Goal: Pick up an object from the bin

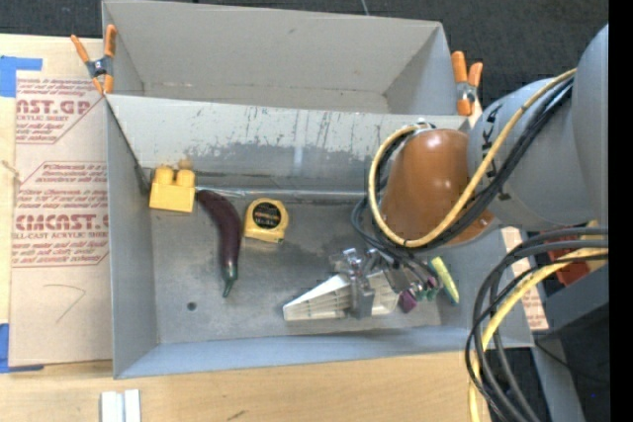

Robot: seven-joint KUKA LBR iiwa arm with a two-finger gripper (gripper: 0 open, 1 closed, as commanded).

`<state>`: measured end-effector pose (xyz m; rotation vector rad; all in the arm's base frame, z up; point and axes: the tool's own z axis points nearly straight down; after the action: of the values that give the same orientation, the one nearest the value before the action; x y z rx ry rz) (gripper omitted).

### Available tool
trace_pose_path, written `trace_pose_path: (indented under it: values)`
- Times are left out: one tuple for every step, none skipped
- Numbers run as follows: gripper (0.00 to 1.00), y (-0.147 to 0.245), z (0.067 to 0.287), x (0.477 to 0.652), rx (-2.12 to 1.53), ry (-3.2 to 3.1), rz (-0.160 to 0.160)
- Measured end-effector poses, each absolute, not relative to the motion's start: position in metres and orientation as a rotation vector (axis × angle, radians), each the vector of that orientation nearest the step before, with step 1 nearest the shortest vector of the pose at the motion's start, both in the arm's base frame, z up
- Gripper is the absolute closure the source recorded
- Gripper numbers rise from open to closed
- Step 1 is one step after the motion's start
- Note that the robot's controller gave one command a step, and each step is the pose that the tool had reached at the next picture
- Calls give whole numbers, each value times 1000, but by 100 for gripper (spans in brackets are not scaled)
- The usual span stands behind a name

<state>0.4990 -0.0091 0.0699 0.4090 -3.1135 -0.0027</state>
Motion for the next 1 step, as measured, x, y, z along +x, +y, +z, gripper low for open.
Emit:
trace_pose_path:
  values:
    - [100, -9, 70, 499, 409, -3114, -3]
